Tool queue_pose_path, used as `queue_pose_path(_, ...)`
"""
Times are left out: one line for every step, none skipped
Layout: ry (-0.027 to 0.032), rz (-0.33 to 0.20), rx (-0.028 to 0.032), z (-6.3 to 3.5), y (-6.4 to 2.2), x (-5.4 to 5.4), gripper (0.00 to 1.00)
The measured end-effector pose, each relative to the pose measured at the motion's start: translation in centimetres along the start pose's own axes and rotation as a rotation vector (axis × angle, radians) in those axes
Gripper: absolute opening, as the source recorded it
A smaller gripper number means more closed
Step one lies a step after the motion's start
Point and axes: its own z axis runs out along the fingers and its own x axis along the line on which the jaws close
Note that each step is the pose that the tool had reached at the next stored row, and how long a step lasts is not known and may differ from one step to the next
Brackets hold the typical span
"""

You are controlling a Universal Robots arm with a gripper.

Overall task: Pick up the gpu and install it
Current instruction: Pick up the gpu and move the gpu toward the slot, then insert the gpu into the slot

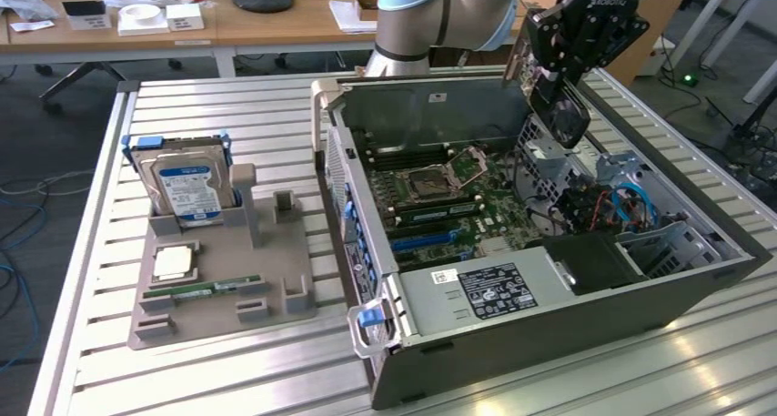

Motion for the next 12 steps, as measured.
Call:
queue_pose_path(0.0, 0.0, 0.0001, 0.02, 0.0, 0.0, 0.27)
queue_pose_path(-0.0001, 0.0, -0.0002, 0.08, 0.0, 0.0, 0.27)
queue_pose_path(0.0, 0.0, -0.0001, 0.13, 0.0, 0.0, 0.27)
queue_pose_path(0.0, 0.0, -0.0001, 0.16, -0.01, 0.0, 0.27)
queue_pose_path(0.0, 0.0, 0.0, 0.16, -0.01, 0.0, 0.27)
queue_pose_path(0.0, 0.0, 0.0001, 0.16, -0.01, 0.0, 0.27)
queue_pose_path(0.0, 0.0, 0.0, 0.17, -0.01, 0.0, 0.27)
queue_pose_path(0.0, 0.0, -0.0001, 0.17, -0.01, 0.0, 0.27)
queue_pose_path(0.0, 0.0, -0.0001, 0.17, -0.01, 0.0, 0.27)
queue_pose_path(0.0, 0.0, 0.0, 0.17, -0.01, 0.0, 0.27)
queue_pose_path(0.0, 0.0, 0.0, 0.17, -0.01, 0.0, 0.27)
queue_pose_path(0.0, 0.0, -0.0001, 0.17, -0.01, 0.0, 0.27)
